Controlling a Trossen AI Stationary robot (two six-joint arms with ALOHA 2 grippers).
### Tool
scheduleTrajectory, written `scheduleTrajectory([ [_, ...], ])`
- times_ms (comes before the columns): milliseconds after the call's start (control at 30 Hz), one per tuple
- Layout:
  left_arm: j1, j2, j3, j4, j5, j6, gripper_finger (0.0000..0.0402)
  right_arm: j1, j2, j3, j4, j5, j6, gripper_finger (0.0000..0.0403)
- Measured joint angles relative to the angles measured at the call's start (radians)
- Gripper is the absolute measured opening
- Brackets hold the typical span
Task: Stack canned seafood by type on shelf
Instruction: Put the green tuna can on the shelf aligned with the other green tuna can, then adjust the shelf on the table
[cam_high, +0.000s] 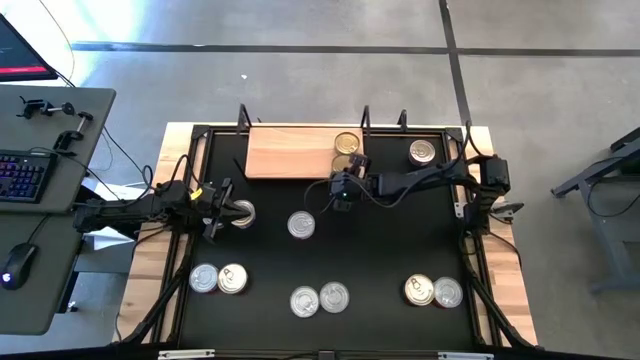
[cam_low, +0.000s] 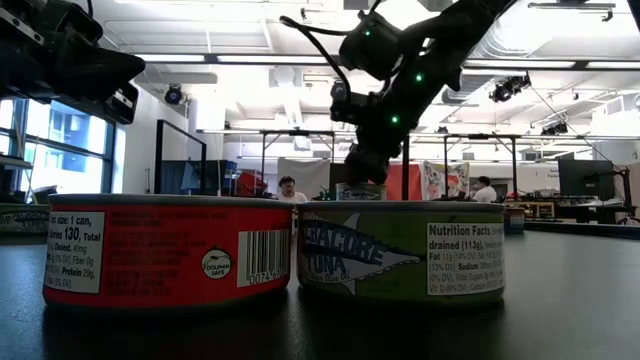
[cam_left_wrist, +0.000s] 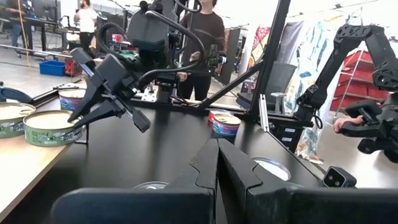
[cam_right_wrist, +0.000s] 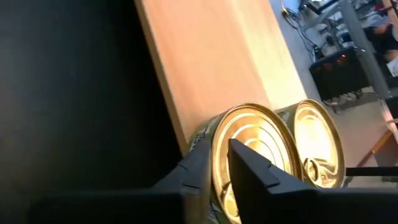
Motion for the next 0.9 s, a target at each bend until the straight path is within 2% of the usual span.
scheduleTrajectory([
  [267,0.000,0.000,0.000,0.000,0.000,-0.007,0.0000,-0.016,-0.001,0.000,0.026,0.035,-0.023,0.0135],
  [400,0.000,0.000,0.000,0.000,0.000,-0.007,0.0000,-0.007,-0.002,0.004,0.054,0.096,-0.041,0.0148],
  [500,0.000,0.000,0.000,0.000,0.000,-0.007,0.0000,0.014,-0.003,0.034,0.045,0.087,-0.015,0.0148],
  [600,0.000,0.000,0.000,0.000,0.000,-0.007,0.0000,0.037,-0.004,0.078,-0.006,-0.002,0.024,0.0148],
  [767,0.000,0.000,0.000,0.000,0.000,-0.007,0.0000,0.031,-0.004,0.152,-0.225,-0.272,0.218,0.0148],
  [900,0.000,0.000,0.000,0.000,0.000,-0.007,0.0000,0.003,-0.004,0.129,-0.288,-0.281,0.311,0.0147],
])
